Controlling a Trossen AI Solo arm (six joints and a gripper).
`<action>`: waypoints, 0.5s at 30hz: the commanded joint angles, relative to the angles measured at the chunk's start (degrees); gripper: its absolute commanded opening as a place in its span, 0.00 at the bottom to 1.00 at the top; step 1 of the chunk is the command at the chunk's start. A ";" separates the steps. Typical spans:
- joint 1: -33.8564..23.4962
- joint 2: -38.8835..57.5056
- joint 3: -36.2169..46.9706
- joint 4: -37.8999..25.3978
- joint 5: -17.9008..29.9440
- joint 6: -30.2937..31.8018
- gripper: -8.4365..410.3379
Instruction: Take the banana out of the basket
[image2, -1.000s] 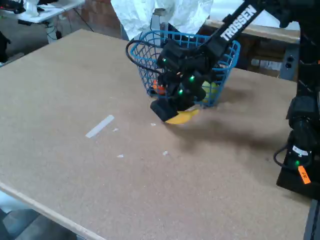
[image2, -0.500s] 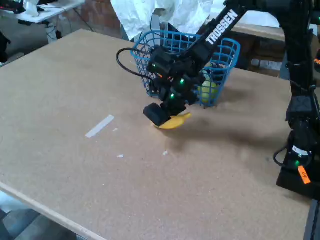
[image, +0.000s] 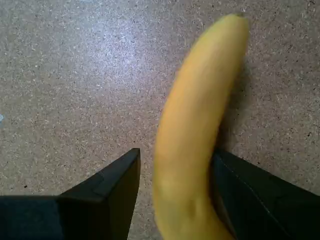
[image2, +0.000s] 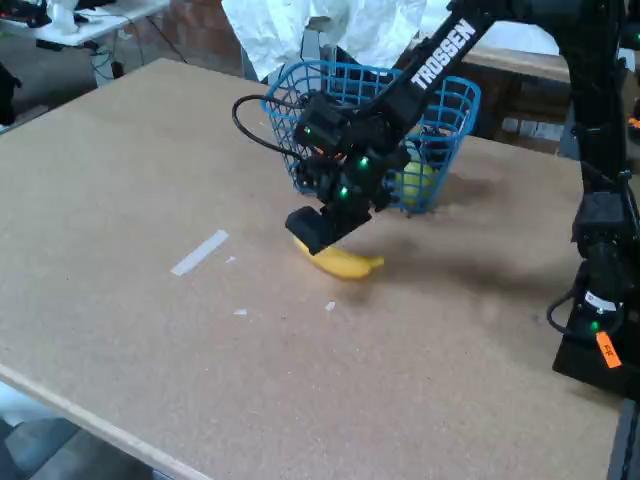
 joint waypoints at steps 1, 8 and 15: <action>0.00 -0.04 0.04 0.50 -0.22 -0.17 0.51; -0.02 -0.07 0.04 1.46 -0.13 -0.11 0.52; 0.00 -0.17 0.04 3.23 -0.04 -0.20 0.52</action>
